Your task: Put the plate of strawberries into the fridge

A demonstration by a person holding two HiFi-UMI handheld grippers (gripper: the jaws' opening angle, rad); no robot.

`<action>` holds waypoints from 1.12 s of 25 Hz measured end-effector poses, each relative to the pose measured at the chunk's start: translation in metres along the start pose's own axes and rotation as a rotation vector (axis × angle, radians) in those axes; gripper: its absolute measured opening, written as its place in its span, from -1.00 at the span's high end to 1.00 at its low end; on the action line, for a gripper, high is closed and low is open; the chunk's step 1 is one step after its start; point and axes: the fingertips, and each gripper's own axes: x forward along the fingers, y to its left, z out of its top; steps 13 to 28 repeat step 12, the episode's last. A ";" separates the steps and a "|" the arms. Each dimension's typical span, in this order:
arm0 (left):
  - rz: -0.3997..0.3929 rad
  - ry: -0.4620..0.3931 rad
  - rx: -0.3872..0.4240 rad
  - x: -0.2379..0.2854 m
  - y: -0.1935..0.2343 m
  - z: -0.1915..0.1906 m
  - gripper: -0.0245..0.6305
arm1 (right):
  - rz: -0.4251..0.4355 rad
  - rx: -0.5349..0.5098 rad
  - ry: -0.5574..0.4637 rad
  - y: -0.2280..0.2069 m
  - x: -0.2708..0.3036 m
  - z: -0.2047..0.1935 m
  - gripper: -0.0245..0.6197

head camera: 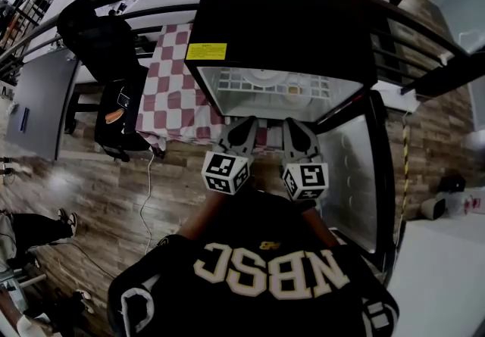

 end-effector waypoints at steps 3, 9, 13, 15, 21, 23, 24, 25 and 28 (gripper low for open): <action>-0.003 0.003 -0.001 -0.002 -0.003 -0.002 0.87 | -0.006 0.007 0.004 -0.001 -0.004 -0.002 0.86; -0.004 0.006 -0.013 -0.002 -0.002 -0.004 0.87 | -0.013 0.009 0.015 -0.001 -0.006 -0.005 0.86; -0.004 0.009 -0.018 0.000 0.000 -0.005 0.87 | -0.017 0.011 0.019 -0.003 -0.004 -0.007 0.85; -0.004 0.009 -0.018 0.000 0.000 -0.005 0.87 | -0.017 0.011 0.019 -0.003 -0.004 -0.007 0.85; -0.004 0.009 -0.018 0.000 0.000 -0.005 0.87 | -0.017 0.011 0.019 -0.003 -0.004 -0.007 0.85; -0.004 0.009 -0.018 0.000 0.000 -0.005 0.87 | -0.017 0.011 0.019 -0.003 -0.004 -0.007 0.85; -0.004 0.009 -0.018 0.000 0.000 -0.005 0.87 | -0.017 0.011 0.019 -0.003 -0.004 -0.007 0.85; -0.004 0.009 -0.018 0.000 0.000 -0.005 0.87 | -0.017 0.011 0.019 -0.003 -0.004 -0.007 0.85; -0.004 0.009 -0.018 0.000 0.000 -0.005 0.87 | -0.017 0.011 0.019 -0.003 -0.004 -0.007 0.85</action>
